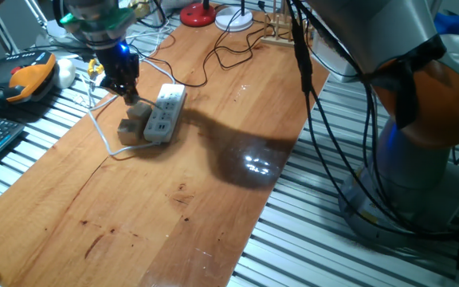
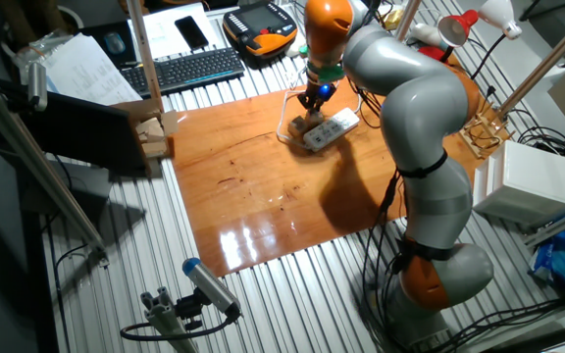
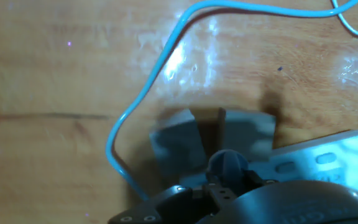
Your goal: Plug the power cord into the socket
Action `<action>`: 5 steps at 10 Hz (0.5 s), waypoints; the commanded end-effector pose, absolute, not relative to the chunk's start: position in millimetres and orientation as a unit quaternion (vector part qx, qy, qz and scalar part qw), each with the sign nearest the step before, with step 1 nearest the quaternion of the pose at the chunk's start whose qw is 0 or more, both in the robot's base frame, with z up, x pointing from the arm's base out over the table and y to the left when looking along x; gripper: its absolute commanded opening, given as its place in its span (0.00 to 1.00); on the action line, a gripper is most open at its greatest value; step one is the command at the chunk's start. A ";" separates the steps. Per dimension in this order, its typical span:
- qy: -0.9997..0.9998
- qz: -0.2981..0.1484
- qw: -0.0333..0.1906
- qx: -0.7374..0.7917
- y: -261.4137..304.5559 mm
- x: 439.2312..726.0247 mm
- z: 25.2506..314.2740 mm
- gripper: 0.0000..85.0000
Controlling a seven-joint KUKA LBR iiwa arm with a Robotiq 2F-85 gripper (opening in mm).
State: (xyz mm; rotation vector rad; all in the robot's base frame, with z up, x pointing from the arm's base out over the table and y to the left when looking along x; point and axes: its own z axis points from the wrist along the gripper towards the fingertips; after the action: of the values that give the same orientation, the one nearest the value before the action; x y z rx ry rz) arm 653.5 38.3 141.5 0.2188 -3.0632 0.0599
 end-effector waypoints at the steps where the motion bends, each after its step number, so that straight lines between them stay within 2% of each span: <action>1: -0.993 0.019 0.035 0.109 33.5 649.8 141.3 0.00; 5: -0.991 0.029 0.031 0.127 19.5 638.6 142.2 0.00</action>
State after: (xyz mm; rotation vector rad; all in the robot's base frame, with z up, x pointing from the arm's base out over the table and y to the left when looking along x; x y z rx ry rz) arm 637.8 18.8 141.9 0.3925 -3.0549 0.0835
